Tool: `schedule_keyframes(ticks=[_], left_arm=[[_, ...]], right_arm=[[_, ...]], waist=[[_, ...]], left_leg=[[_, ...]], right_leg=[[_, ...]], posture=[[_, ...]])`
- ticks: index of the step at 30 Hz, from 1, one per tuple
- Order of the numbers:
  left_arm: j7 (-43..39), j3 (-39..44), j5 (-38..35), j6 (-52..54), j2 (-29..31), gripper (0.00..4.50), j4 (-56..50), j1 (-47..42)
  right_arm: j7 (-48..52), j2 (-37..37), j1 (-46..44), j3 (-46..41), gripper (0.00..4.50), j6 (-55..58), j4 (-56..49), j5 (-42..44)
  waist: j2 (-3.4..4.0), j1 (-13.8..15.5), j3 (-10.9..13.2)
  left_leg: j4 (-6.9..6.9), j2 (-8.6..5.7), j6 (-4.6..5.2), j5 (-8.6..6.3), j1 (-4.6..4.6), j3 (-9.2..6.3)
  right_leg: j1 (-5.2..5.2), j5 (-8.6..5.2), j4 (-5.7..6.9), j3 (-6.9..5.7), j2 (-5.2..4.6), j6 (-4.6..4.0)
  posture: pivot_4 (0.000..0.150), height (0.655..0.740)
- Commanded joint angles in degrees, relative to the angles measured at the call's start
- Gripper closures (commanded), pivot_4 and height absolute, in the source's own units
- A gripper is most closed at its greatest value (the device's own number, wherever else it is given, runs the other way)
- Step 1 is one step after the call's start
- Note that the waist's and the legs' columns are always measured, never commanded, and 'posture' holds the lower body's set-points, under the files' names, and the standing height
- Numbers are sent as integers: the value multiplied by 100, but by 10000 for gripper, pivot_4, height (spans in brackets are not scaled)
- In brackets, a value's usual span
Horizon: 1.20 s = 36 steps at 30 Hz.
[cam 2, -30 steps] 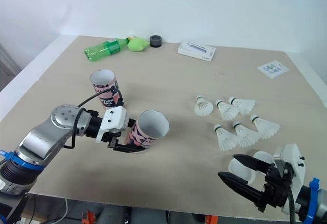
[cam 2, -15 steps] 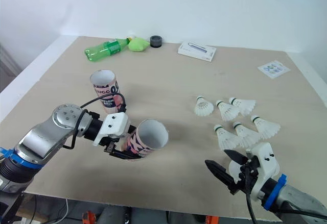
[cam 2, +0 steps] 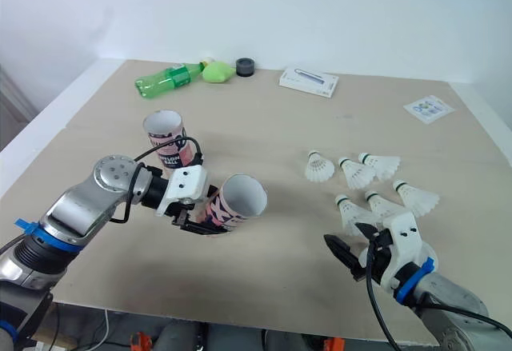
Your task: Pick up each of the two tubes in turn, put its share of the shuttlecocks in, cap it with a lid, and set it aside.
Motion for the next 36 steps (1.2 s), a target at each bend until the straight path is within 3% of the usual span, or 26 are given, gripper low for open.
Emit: schedule_keyframes(ticks=[1, 8, 10, 13, 19, 23, 28, 33, 36], left_arm=[[89, -136, 291, 28, -1, 12953, 163, 33], [165, -130, 355, 46, -62, 12953, 173, 76], [191, -124, 367, 46, -76, 13688, 185, 79], [223, -115, 374, 47, -87, 13688, 190, 84], [250, -109, 379, 54, -71, 13688, 148, 115], [261, -129, 396, 30, -85, 13688, 169, 114], [254, -159, 424, -29, -117, 13688, 239, 98], [193, -193, 481, -129, -151, 13688, 377, 50], [124, -235, 535, -174, -178, 13688, 480, -10]], right_arm=[[-144, 23, -284, 122, 0, -186, 184, -261], [-193, 91, -690, 377, 0, -246, 437, -476], [-188, 115, -781, 425, 4165, -264, 492, -531], [-132, 137, -844, 442, 14871, -303, 565, -564], [67, 156, -821, 460, 43758, -349, 500, -449], [349, 149, -720, 448, 43758, -352, 277, -206], [1003, -233, -759, -66, 43758, -219, -168, 711], [1416, -988, -1483, -541, 43758, -10, -480, 1637], [1883, -1702, -2074, -455, 43758, -6, -596, 1764]], waist=[[5, 0, -3], [8, 0, -5], [8, 1, -6], [8, 1, -6], [9, 0, -6], [9, 0, -6], [11, 0, -6], [8, 0, -5], [13, 0, -5]], left_leg=[[0, 0, 0, 0, 3, 0], [0, 0, 2, 1, 7, 0], [0, -1, 2, 1, 6, 1], [0, -2, 2, 1, 7, 0], [0, -2, 2, 1, 8, 0], [0, -2, 2, 1, 8, 0], [-1, -2, 2, 1, 8, 1], [5, -3, 9, 6, 19, 2], [3, -6, 13, 8, 23, -1]], right_leg=[[2, 0, 0, 0, 0, 0], [5, 1, 0, 1, 1, 1], [6, 0, 0, 3, 0, 2], [8, 0, 0, 3, 0, 3], [8, 0, 0, 3, 0, 3], [8, 0, 0, 3, 1, 2], [9, 0, 0, 5, 1, 3], [22, 6, -1, 8, -1, 9], [28, 7, -2, 7, -2, 7]], posture=[[1500, 7294], [1500, 7294], [1500, 7294], [1500, 7294], [1500, 7294], [1500, 7294], [1500, 7294], [1500, 7294], [1500, 7294]])
